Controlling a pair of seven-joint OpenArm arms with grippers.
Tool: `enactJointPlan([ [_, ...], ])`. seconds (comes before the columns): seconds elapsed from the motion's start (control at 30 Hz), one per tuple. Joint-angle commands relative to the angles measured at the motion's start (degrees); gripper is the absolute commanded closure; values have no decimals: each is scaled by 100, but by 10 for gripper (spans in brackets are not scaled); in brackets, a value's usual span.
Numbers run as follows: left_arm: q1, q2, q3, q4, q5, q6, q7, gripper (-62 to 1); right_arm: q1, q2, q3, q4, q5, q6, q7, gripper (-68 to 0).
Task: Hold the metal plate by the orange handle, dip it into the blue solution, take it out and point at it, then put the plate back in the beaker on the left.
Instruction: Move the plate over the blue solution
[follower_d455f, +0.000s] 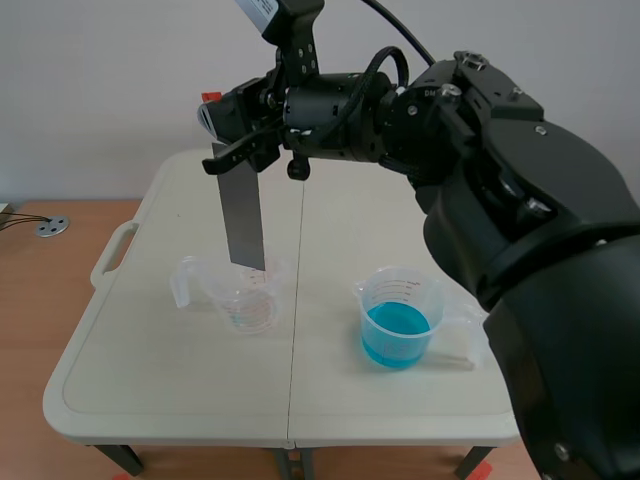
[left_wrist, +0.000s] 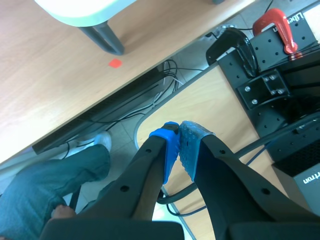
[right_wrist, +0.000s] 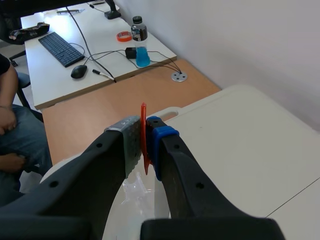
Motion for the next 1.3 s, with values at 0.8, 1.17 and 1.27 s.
enactJointPlan([
  [0.8, 48, 13, 26, 70, -22, -13, -39, -31, -695, 1506, -2, 2594, 1478, 68, -518, -11],
  [1.17, 46, 13, 26, 70, -22, -13, -63, -31, -1453, 2280, 706, 3475, 2118, 68, -516, -11],
  [1.27, 46, 11, 26, 70, -22, -13, -63, -31, -1655, 2485, 935, 3668, 2194, 68, -516, -11],
])
